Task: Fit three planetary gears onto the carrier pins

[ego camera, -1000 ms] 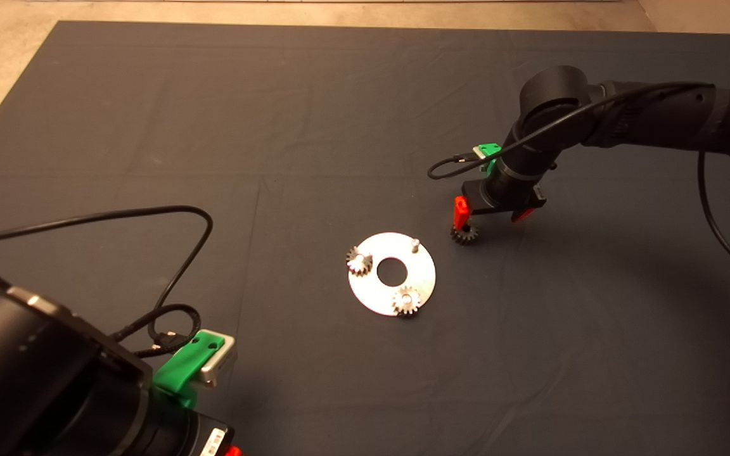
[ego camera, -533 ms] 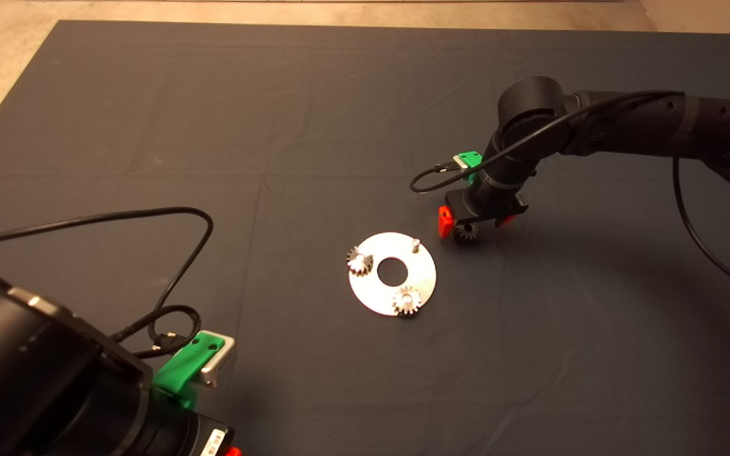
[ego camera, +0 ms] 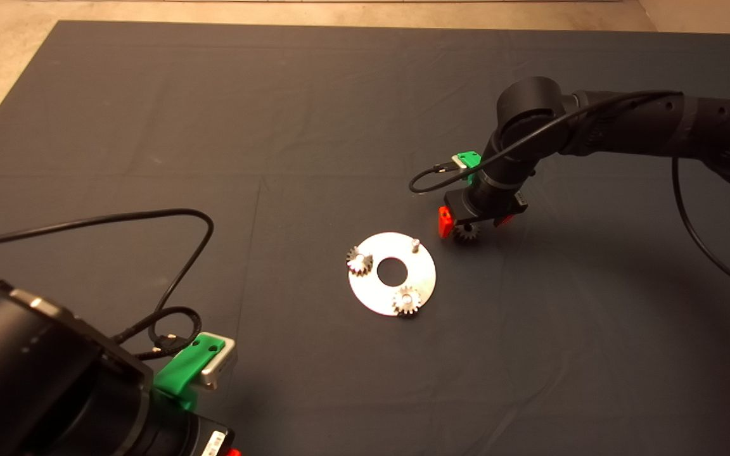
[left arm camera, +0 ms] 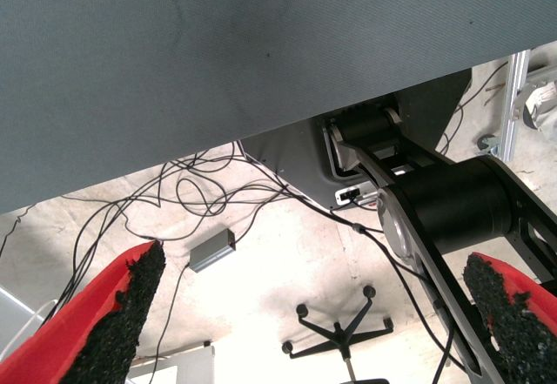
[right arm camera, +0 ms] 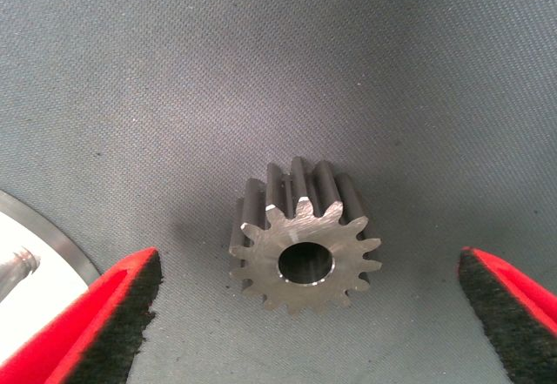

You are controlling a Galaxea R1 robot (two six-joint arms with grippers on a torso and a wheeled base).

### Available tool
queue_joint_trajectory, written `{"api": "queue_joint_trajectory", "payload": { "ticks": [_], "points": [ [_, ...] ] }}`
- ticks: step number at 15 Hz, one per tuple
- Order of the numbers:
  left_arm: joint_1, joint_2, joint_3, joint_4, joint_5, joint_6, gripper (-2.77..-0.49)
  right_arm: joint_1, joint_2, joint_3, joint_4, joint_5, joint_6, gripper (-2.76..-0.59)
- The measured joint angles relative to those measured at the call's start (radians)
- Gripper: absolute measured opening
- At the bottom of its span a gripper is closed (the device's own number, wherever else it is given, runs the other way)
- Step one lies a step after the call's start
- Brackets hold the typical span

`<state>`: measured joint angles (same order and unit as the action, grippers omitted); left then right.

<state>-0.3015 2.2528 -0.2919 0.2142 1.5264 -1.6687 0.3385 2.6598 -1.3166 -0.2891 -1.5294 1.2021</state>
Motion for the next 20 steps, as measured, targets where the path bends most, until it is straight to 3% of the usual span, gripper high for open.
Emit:
{"api": "queue_joint_trajectory", "payload": {
  "ticks": [14, 15, 20],
  "points": [
    [0.009, 0.000, 0.000, 0.000, 0.000, 0.000, -0.77, 0.000, -0.006, 0.000, 0.000, 0.000, -0.001, -1.40],
    [0.008, 0.000, 0.000, 0.000, 0.000, 0.000, -0.77, 0.000, -0.007, 0.000, 0.000, 0.000, -0.001, -1.53],
    [0.009, -0.001, 0.000, 0.000, 0.000, 0.000, -0.77, 0.000, -0.014, 0.000, 0.000, 0.001, 0.000, -1.69]
  ]
}}
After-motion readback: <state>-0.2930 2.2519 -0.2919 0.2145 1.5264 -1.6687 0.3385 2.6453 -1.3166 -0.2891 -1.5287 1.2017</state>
